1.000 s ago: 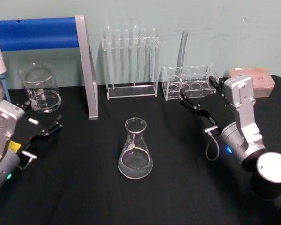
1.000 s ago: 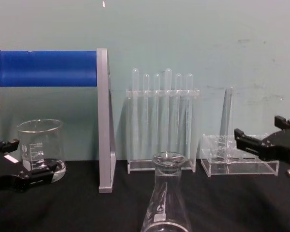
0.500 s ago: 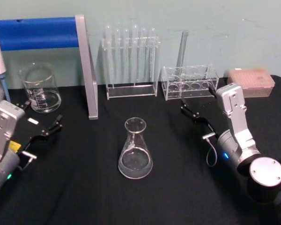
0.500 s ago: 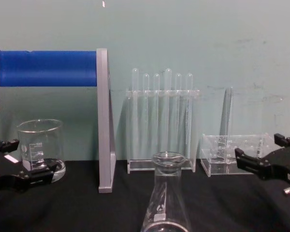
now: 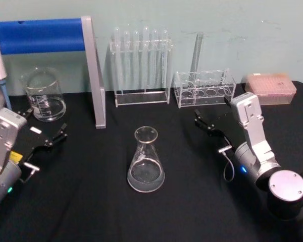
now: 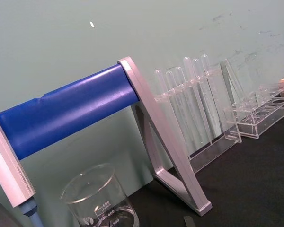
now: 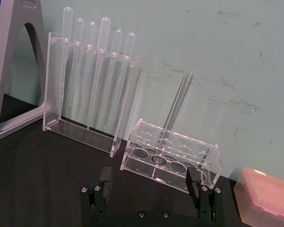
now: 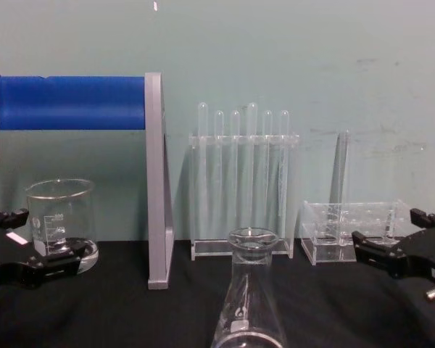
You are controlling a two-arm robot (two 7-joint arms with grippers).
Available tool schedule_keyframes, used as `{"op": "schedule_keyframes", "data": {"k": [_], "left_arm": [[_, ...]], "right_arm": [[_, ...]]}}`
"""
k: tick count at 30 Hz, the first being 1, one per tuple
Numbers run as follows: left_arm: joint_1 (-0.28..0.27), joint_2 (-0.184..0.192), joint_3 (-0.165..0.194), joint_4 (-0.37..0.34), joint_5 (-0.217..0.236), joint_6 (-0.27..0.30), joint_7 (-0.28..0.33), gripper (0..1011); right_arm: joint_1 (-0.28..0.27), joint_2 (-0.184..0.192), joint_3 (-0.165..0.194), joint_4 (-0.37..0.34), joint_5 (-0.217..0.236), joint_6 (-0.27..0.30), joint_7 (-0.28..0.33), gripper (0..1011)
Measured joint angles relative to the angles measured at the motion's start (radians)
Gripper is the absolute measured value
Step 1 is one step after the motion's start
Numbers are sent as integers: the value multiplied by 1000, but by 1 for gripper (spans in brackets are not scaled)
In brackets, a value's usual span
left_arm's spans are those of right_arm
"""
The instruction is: Grasp the erlenmeyer flask with one hand, shake it three times, then place it back.
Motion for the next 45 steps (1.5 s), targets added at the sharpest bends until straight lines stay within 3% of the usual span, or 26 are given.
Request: {"op": "schedule_keyframes", "data": {"k": [45], "left_arm": [[0, 0, 0, 0, 0, 0, 0, 1001]], "right_arm": [[-1, 2, -3, -3, 6, 0, -1, 1000]]}}
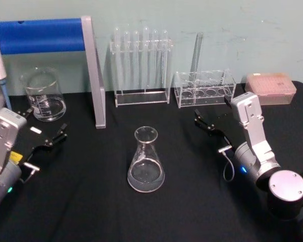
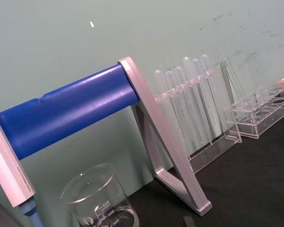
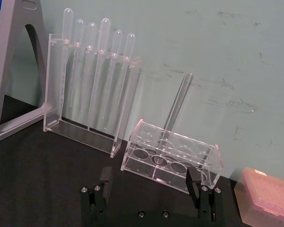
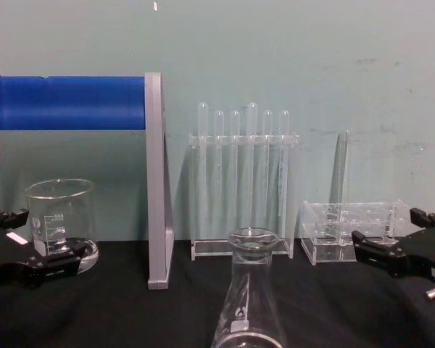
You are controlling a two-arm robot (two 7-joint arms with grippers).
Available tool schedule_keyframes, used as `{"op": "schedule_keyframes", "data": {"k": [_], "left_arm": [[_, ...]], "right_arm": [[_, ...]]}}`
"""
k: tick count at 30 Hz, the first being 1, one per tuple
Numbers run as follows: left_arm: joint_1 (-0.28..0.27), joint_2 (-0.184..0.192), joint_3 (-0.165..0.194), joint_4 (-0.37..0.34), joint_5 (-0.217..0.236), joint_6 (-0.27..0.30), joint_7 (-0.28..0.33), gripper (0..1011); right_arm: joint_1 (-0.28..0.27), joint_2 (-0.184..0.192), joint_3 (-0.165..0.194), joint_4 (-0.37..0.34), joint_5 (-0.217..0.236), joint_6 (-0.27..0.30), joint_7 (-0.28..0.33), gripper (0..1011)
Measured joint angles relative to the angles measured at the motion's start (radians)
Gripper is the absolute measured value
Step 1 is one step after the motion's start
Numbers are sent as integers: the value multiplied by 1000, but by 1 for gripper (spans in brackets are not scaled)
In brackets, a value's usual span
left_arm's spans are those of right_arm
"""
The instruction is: Grasp the erlenmeyer flask with one hand, shake it three times, then place it back.
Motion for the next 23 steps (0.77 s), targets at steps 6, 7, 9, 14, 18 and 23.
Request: {"op": "schedule_keyframes", "data": {"k": [6, 7, 9, 14, 18, 23], "left_arm": [[0, 0, 0, 0, 0, 0, 0, 1001], [0, 0, 0, 0, 0, 0, 0, 1001], [0, 0, 0, 0, 0, 0, 0, 1001], [0, 0, 0, 0, 0, 0, 0, 1001], [0, 0, 0, 0, 0, 0, 0, 1001], [0, 0, 0, 0, 0, 0, 0, 1001]], "right_arm": [[0, 0, 0, 0, 0, 0, 0, 1000], [0, 0, 0, 0, 0, 0, 0, 1000], [0, 0, 0, 0, 0, 0, 0, 1000], [0, 0, 0, 0, 0, 0, 0, 1000], [0, 0, 0, 0, 0, 0, 0, 1000], [0, 0, 0, 0, 0, 0, 0, 1000]]}}
